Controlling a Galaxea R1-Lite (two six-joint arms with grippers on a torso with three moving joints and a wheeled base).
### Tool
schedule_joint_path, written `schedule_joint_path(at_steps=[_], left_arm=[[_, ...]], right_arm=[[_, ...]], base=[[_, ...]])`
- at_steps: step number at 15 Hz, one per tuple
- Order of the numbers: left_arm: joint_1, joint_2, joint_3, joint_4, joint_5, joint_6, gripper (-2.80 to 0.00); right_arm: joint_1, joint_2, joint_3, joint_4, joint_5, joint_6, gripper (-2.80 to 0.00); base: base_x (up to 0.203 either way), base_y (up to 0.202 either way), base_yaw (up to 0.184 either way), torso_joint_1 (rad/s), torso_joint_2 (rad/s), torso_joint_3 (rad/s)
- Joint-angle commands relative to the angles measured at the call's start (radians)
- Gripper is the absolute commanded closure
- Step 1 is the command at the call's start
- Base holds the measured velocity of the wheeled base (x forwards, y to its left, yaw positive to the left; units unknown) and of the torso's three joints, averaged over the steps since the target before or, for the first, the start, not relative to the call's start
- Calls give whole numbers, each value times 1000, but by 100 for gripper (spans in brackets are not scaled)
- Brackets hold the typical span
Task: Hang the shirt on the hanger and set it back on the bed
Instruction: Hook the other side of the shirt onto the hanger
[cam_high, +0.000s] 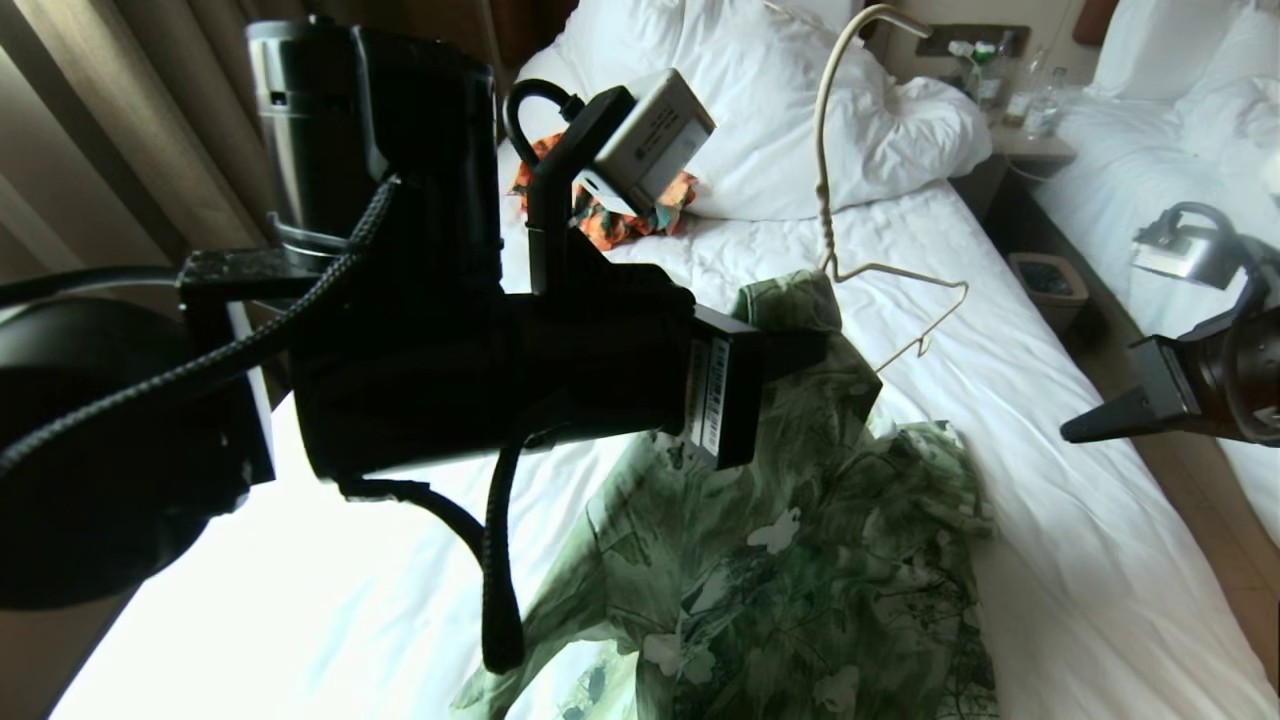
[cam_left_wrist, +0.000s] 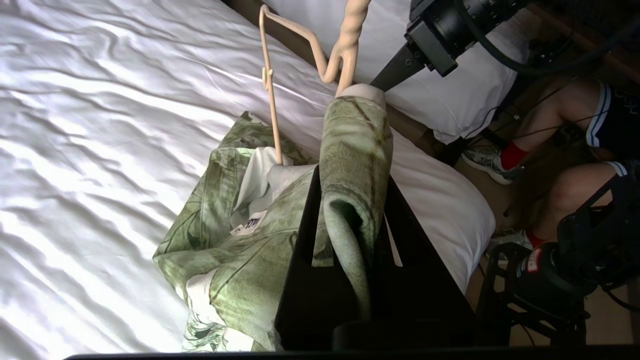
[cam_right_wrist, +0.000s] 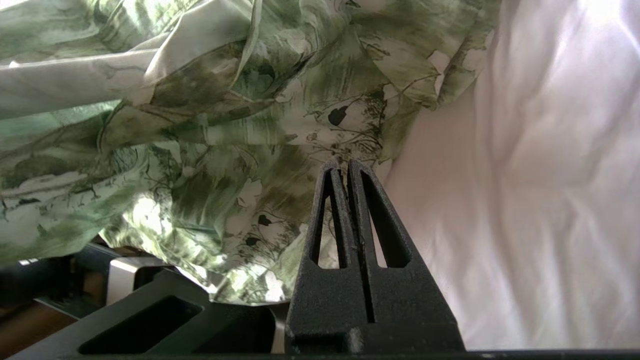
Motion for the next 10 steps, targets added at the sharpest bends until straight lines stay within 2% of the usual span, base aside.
schedule_joint_path(at_steps=[1,2,3,5,8,10], left_arm=[[-1,-4,0,-2,-1,-1,0],[-1,-5,0,-2,-1,-1,0],[-1,-11,0,-2,-1,-1,0],[-1,-12,0,-2,-1,0,0],[-3,-12,-5,-2,-1,1,0],[-8,-12,-4,-2,1,0,0]], right_arm=[[17,39,45,-72,9,36,0],[25,42,75,-136,19,62,0],[47,48,100,-196,24,125,-280],[87,66,133,-280,29,228,-280],[129,87,198,-398,21,291,-280],[134,105,207,-425,20,312,-280]], base=[[0,0,0,0,0,0],[0,0,0,0,0,0],[0,0,0,0,0,0],[0,0,0,0,0,0],[0,0,0,0,0,0],[0,0,0,0,0,0]])
